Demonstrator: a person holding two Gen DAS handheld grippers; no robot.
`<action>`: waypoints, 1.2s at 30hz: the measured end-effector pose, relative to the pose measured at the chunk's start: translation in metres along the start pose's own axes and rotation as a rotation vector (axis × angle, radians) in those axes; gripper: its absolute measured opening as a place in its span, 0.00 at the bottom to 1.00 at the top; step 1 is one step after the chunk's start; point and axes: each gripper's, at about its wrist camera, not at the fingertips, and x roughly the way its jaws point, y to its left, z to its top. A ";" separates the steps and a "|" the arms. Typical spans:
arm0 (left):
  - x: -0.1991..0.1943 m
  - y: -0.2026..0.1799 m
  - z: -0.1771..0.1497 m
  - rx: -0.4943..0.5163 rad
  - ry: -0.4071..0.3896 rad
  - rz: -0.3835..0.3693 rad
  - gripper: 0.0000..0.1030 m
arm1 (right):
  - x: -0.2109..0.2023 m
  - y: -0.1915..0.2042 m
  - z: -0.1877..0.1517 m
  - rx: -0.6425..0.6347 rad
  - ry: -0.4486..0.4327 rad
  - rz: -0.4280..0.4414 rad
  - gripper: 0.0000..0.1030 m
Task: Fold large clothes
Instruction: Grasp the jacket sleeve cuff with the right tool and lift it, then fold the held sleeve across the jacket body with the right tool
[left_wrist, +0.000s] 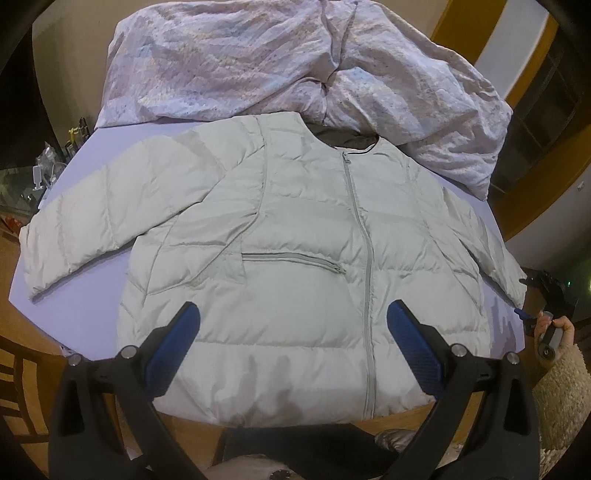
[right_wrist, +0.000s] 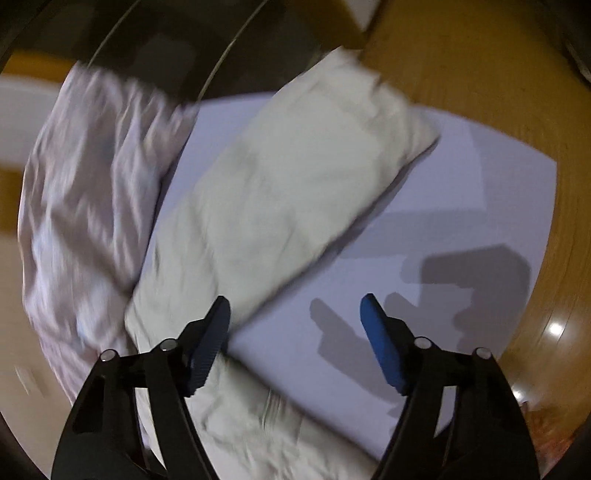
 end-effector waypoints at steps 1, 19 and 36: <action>0.002 0.001 0.001 -0.003 0.004 0.002 0.98 | 0.002 -0.005 0.006 0.028 -0.010 -0.004 0.66; 0.008 0.019 0.016 -0.053 0.012 0.067 0.98 | 0.027 -0.052 0.045 0.296 -0.137 0.101 0.37; 0.011 0.094 0.028 -0.237 -0.072 0.189 0.98 | -0.030 0.123 0.021 -0.290 -0.322 0.296 0.07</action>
